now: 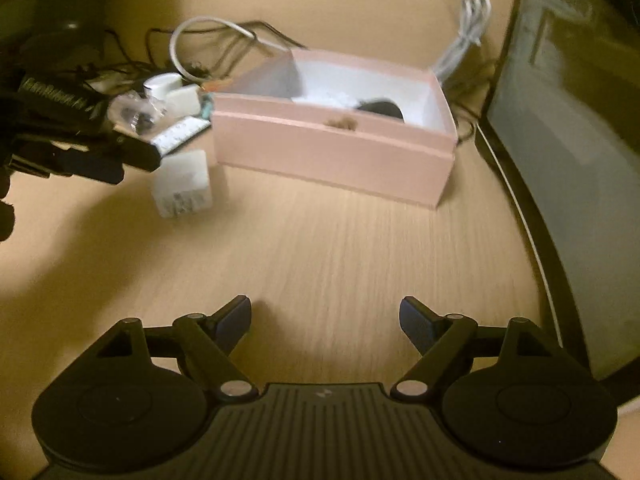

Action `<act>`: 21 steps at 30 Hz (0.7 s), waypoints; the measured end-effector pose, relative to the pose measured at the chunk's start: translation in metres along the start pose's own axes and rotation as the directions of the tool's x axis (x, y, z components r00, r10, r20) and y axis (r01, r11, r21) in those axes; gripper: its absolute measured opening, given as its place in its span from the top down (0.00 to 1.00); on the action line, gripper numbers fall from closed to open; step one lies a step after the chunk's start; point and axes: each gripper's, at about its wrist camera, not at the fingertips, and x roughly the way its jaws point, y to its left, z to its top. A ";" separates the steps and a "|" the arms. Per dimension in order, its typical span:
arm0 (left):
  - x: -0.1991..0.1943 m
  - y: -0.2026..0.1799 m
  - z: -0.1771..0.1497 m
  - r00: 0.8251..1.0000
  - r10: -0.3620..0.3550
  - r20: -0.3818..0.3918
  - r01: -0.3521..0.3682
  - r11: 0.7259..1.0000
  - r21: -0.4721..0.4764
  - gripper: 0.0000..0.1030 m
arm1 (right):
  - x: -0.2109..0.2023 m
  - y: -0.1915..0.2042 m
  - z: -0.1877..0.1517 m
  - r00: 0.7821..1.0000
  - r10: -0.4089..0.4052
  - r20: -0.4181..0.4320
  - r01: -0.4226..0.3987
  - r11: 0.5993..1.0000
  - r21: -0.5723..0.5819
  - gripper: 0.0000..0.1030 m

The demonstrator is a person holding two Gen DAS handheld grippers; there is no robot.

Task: Organize rigid objects
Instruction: 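Grasp the white square power adapter with the left tool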

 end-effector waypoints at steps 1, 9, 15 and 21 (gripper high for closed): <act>0.003 -0.003 0.000 1.000 0.007 -0.001 -0.007 1.000 -0.008 0.49 | 0.001 -0.001 -0.001 1.000 -0.012 -0.001 0.012 1.000 0.025 0.12; 0.027 -0.016 0.005 0.996 0.081 -0.031 -0.081 0.996 -0.023 0.43 | 0.006 -0.004 -0.017 0.997 -0.055 0.053 0.046 0.988 0.151 0.00; 0.040 -0.031 0.000 0.991 0.137 0.009 -0.137 0.984 0.113 0.42 | 0.006 -0.004 -0.017 0.997 -0.053 0.056 0.044 0.987 0.152 0.00; 0.041 -0.034 -0.011 0.991 0.124 0.060 -0.135 0.957 0.258 0.45 | 0.006 -0.007 -0.014 0.999 -0.025 0.033 0.021 0.991 0.134 0.00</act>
